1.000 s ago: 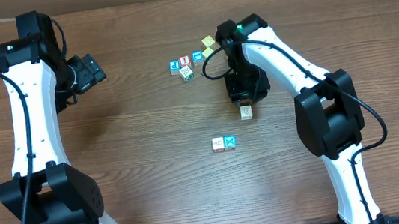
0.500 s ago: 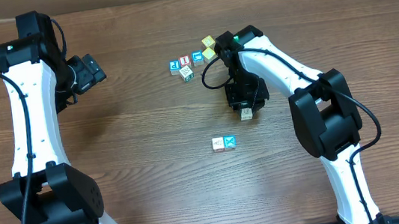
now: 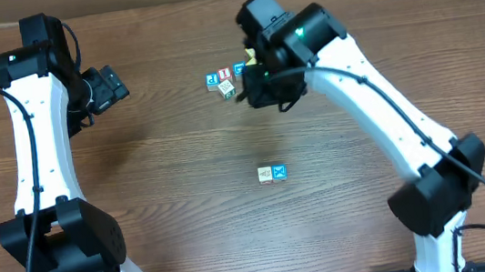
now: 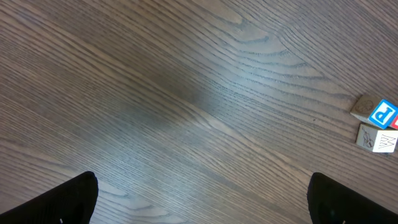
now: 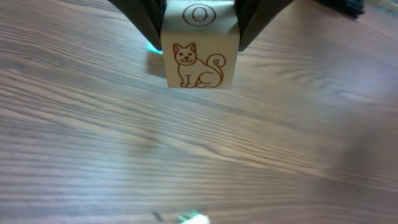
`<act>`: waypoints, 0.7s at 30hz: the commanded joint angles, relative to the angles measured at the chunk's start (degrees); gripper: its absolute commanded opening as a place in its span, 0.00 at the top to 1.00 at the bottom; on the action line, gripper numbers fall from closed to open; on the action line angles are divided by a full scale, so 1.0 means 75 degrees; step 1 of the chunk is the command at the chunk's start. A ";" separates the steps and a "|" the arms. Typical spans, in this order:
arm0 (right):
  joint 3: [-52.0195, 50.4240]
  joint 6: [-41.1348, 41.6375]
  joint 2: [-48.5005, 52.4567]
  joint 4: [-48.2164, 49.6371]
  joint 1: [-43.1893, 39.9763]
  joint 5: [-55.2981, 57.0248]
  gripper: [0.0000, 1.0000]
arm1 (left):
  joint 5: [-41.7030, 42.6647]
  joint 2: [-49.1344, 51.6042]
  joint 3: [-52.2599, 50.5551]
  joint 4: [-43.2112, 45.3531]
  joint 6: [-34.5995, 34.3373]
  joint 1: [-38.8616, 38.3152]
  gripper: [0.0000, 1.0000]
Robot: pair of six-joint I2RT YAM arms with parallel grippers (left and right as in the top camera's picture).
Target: Flip 3 blocks
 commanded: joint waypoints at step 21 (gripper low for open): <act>-0.1393 0.0662 0.0204 0.1711 0.1043 0.1274 0.30 | 0.0032 0.0055 0.0172 0.0006 -0.0017 -0.0052 0.00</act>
